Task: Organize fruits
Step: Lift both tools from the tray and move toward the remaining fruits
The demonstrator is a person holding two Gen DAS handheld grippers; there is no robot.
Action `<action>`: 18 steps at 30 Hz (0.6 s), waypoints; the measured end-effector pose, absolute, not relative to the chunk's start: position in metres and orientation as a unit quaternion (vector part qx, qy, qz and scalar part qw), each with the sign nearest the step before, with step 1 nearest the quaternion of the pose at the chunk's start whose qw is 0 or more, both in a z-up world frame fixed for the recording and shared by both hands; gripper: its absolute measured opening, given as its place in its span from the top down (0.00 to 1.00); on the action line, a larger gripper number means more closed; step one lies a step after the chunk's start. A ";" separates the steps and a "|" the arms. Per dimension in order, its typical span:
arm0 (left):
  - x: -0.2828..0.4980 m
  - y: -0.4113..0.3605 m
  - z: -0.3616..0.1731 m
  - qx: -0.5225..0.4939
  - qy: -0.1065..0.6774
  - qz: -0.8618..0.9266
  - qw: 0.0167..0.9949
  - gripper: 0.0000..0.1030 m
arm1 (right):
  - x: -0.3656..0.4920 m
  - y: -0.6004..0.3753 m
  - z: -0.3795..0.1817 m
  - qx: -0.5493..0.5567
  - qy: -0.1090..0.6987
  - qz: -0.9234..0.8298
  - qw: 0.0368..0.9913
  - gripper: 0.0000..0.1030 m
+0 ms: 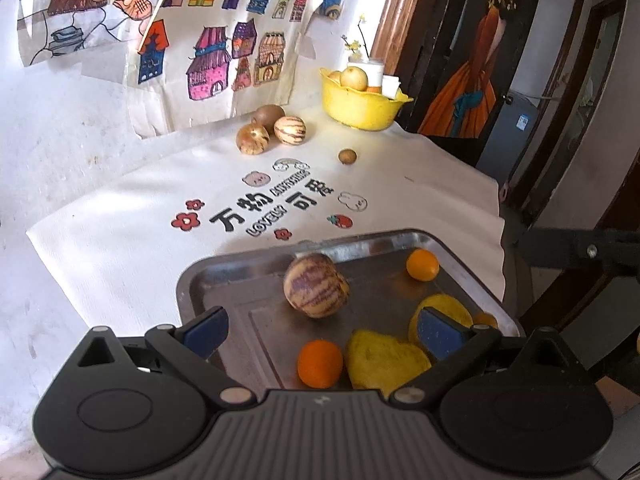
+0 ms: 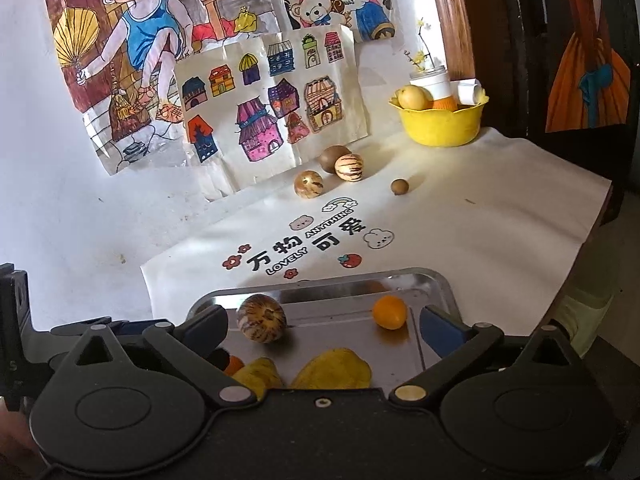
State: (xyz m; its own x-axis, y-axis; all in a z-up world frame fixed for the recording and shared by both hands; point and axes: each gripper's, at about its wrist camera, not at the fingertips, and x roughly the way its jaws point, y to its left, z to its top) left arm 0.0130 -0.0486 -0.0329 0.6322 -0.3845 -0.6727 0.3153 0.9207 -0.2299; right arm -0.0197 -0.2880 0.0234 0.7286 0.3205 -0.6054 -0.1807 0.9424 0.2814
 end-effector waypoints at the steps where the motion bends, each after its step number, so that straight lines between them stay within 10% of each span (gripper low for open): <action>1: 0.015 -0.047 -0.032 -0.048 0.382 -0.193 0.903 0.01 | -0.018 -0.287 0.024 0.103 0.344 0.138 0.923 0.01; 18: 0.084 -0.037 -0.017 -0.051 0.367 -0.163 0.914 0.01 | 0.032 -0.290 0.033 0.096 0.343 0.141 0.924 0.01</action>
State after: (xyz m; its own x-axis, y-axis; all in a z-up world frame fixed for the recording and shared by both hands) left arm 0.0839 -0.0374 -0.0167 0.6774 -0.3355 -0.6547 0.2612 0.9416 -0.2124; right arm 0.0316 -0.2902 0.0326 0.7250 0.3271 -0.6061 -0.1951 0.9415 0.2748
